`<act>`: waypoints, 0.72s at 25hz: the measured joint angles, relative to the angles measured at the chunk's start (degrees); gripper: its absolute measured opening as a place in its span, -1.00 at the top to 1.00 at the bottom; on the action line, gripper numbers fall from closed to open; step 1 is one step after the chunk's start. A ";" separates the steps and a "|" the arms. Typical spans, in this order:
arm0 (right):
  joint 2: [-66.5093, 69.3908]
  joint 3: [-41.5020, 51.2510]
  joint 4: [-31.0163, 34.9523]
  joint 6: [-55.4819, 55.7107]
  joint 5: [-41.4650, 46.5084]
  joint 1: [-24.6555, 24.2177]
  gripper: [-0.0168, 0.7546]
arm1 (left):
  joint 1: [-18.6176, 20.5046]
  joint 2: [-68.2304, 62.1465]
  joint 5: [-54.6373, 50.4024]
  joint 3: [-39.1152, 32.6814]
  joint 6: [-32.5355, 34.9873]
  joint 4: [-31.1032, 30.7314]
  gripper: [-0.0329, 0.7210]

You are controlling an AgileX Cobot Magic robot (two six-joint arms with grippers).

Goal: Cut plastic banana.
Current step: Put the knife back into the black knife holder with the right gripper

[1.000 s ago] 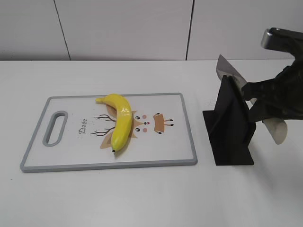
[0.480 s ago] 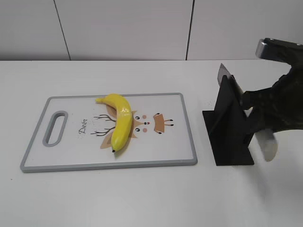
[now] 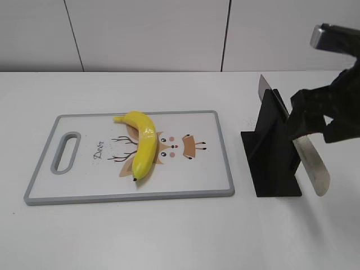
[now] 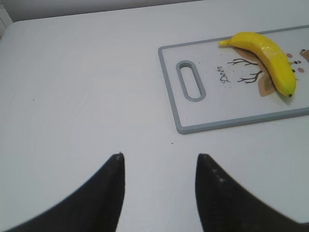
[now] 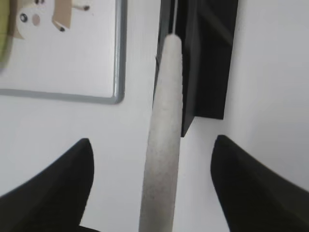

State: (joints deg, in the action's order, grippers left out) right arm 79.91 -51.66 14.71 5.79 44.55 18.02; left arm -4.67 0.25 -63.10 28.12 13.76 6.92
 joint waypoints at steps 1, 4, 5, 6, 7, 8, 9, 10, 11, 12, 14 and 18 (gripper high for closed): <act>-1.06 -0.57 -0.19 -0.56 0.00 0.00 -0.55 | 0.00 0.00 0.00 0.00 0.00 -0.14 -0.26; -5.69 -0.97 -0.48 -2.62 0.24 0.00 -0.55 | 0.00 0.00 0.00 0.00 0.00 -0.25 -0.26; -7.72 -0.97 -0.47 -3.49 0.51 0.00 -0.55 | 0.00 0.00 0.00 0.00 0.00 -0.25 -0.26; -9.16 -0.97 -0.47 -4.13 1.21 0.00 -0.55 | 0.00 0.00 0.00 0.00 0.00 -0.25 -0.26; -10.80 -0.97 -0.55 -4.71 1.75 0.00 -0.55 | 0.00 0.00 0.00 0.00 0.00 -0.31 -0.26; -12.39 -0.97 -0.63 -5.13 2.09 0.00 -0.55 | 0.00 0.00 0.00 0.00 0.00 -0.35 -0.26; -13.68 -0.97 -0.63 -5.27 2.29 0.00 -0.55 | 0.00 0.00 0.00 0.00 0.00 -0.35 -0.26; -15.13 -0.97 -0.63 -5.45 2.37 0.00 -0.55 | 0.00 0.00 0.00 0.00 0.00 -0.35 -0.26; -16.28 -0.97 -0.63 -5.79 2.37 0.00 -0.55 | 0.00 0.00 0.05 0.00 0.00 -0.30 -0.26; -17.54 -0.97 -0.63 -5.79 2.44 0.00 -0.55 | 0.00 0.00 0.04 0.00 0.00 -0.07 -0.25; -19.56 -0.97 -0.63 -5.79 2.86 0.00 -0.55 | 0.00 0.00 0.04 0.00 0.00 0.27 -0.23; -22.47 -0.77 -0.63 -5.79 3.75 0.00 -0.55 | 0.00 0.00 0.04 0.00 0.00 0.39 -0.19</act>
State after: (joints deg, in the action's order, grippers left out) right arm 57.44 -52.43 14.08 0.00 48.30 18.02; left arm -4.67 0.25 -63.05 28.12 13.76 7.31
